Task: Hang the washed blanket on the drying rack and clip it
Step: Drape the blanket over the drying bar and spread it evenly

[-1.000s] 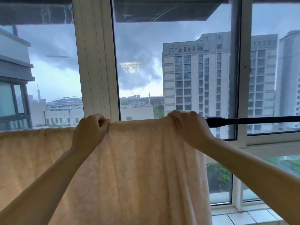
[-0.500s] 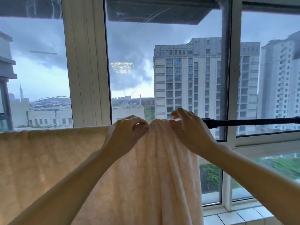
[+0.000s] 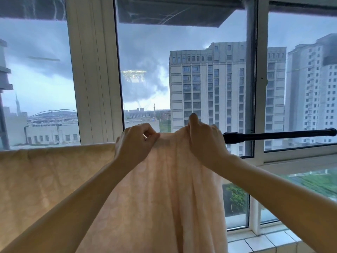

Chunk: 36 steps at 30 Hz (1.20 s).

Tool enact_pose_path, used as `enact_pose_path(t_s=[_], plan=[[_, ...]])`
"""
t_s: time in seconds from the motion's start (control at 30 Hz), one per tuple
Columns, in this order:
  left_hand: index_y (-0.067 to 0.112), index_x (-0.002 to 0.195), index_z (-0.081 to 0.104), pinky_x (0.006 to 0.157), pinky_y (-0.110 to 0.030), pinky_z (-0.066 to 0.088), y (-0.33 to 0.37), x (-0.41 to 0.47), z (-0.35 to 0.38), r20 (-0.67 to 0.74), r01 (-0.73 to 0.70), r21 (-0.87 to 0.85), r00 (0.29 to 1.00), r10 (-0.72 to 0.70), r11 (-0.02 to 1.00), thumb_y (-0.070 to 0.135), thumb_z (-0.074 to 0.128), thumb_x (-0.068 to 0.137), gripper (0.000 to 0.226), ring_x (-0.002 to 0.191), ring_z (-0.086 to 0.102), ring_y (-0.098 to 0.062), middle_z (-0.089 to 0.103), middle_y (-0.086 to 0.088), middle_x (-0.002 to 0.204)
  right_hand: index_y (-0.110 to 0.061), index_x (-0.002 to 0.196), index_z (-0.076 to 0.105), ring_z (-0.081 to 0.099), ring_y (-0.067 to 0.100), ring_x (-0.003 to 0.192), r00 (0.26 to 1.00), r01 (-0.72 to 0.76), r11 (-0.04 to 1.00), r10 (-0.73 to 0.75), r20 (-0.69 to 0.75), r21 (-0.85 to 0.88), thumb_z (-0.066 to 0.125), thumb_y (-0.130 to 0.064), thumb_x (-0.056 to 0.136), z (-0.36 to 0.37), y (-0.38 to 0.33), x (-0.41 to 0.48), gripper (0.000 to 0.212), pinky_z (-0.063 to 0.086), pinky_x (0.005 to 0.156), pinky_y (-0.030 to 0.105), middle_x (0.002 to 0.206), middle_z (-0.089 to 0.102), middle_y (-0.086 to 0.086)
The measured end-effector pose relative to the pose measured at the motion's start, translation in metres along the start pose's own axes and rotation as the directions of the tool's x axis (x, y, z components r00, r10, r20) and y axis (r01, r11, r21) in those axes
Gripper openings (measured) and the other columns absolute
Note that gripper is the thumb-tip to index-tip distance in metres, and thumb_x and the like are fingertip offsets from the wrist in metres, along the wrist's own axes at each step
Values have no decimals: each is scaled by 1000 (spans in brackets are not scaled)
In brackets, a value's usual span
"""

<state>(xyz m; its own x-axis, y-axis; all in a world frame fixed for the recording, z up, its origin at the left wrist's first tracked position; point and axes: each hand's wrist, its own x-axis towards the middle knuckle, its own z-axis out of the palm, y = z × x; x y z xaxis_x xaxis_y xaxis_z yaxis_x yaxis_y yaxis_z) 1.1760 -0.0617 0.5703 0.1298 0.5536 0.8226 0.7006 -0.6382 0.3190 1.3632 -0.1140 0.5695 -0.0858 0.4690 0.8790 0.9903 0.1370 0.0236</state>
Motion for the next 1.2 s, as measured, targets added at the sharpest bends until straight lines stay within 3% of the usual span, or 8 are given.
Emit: enact_pose_path(t_s=[0.13, 0.3, 0.47, 0.67, 0.8, 0.97, 1.1, 1.2], plan=[[30, 73, 61, 69, -32, 54, -17, 8, -5, -21, -2, 19, 1000, 3, 1000, 38, 67, 86, 16, 66, 60, -5, 60, 19, 68, -13, 102, 35, 56, 22, 59, 997, -74, 997, 73, 15, 23, 38, -13, 100, -20, 24, 26, 4, 45, 59, 34, 73, 54, 1], [22, 76, 65, 72, -38, 53, -38, 10, -15, -146, 89, 77, 986, -77, 993, 26, 66, 87, 12, 71, 63, -20, 65, 4, 71, -16, 100, 37, 54, 18, 55, 990, -105, 994, 109, 90, -40, 34, -24, 103, -27, 45, 20, 9, 47, 58, 34, 66, 53, 0], [21, 92, 70, 75, -29, 52, -7, 2, -4, -70, -36, -8, 997, 36, 999, 15, 64, 87, 10, 76, 61, -6, 71, 7, 93, -18, 91, 50, 57, 13, 54, 981, -85, 992, 67, 181, 97, 42, -27, 100, -16, 37, 10, 15, 49, 54, 28, 64, 58, -1], [26, 97, 72, 72, -28, 55, 23, -7, 7, 106, -235, -113, 963, 246, 965, 37, 63, 89, 17, 74, 60, 0, 66, 15, 90, -12, 98, 65, 56, -1, 60, 954, -151, 942, 59, 292, 300, 43, -5, 96, -30, 35, 9, 24, 42, 52, 8, 85, 67, -2], [23, 85, 75, 70, -28, 54, 17, -5, 7, 69, -242, -144, 965, 253, 960, 23, 69, 86, 6, 71, 60, -1, 64, 15, 78, -14, 112, 62, 60, 2, 83, 947, -121, 948, 21, 321, 296, 52, -1, 92, -34, 42, 2, 26, 43, 65, 0, 107, 68, -2], [18, 80, 66, 63, -13, 40, -3, 0, 4, 19, -193, -96, 981, 195, 977, 15, 65, 88, 10, 71, 56, 1, 61, 13, 77, -15, 117, 59, 54, -2, 54, 927, -135, 970, 53, 371, 201, 52, -15, 93, -32, 56, -5, 25, 44, 52, 10, 103, 67, -1], [12, 76, 61, 60, -13, 39, -19, -1, -1, -55, -186, -49, 981, 184, 981, 7, 63, 88, 13, 67, 53, -2, 56, 9, 74, -16, 111, 61, 58, 4, 65, 916, -113, 981, 43, 400, 154, 52, -12, 90, -31, 64, -8, 23, 53, 66, 21, 84, 64, -7], [9, 75, 59, 60, -11, 35, -28, -2, -5, -118, -179, -20, 977, 175, 984, 1, 62, 86, 14, 66, 50, -1, 53, 7, 71, -17, 109, 59, 55, 9, 77, 922, -71, 991, 23, 385, 111, 54, -17, 89, -32, 66, -12, 22, 47, 72, 23, 89, 63, -5]])
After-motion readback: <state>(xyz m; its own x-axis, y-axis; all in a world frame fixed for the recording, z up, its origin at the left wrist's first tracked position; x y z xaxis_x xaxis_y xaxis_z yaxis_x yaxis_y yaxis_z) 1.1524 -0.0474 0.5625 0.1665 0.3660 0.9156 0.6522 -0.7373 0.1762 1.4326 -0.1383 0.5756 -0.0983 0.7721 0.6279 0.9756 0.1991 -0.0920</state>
